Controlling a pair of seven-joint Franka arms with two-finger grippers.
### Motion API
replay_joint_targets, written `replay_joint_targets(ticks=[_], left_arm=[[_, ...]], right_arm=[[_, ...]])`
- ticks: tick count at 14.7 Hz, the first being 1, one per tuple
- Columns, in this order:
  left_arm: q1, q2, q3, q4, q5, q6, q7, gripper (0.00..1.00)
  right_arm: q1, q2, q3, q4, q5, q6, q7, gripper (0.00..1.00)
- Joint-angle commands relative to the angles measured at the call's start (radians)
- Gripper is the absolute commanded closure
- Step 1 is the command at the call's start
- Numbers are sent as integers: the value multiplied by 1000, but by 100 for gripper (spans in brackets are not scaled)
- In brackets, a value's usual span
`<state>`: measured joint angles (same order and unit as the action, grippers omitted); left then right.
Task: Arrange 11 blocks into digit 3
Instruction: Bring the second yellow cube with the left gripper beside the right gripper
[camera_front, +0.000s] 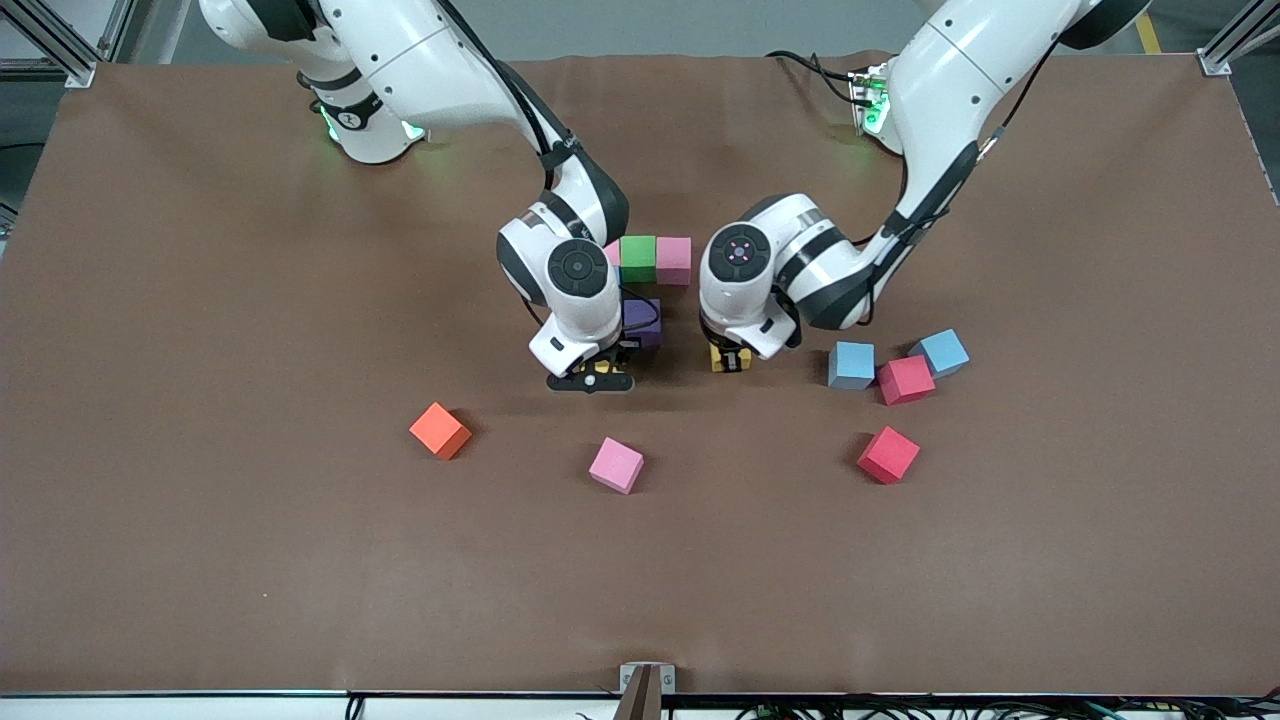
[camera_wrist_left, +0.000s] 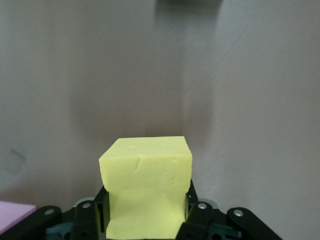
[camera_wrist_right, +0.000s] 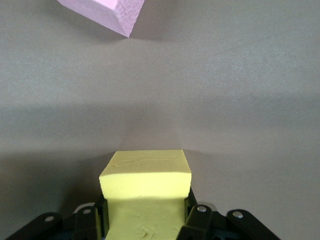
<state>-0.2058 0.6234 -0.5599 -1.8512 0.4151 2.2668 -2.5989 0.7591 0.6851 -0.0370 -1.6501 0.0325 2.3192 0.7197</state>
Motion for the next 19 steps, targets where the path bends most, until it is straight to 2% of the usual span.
replay_joint_targets(ticks=[1, 9, 19], left_arm=[[-29, 2, 0, -3, 5, 14, -44, 72], [-86, 35, 5, 12, 7, 85, -84, 72], [-133, 65, 8, 36, 10, 97, -92, 72]], right_arm=[[17, -36, -9, -48, -16, 8, 26, 98], [22, -36, -7, -50, -16, 0, 27, 98], [22, -38, -4, -48, -14, -23, 26, 98]])
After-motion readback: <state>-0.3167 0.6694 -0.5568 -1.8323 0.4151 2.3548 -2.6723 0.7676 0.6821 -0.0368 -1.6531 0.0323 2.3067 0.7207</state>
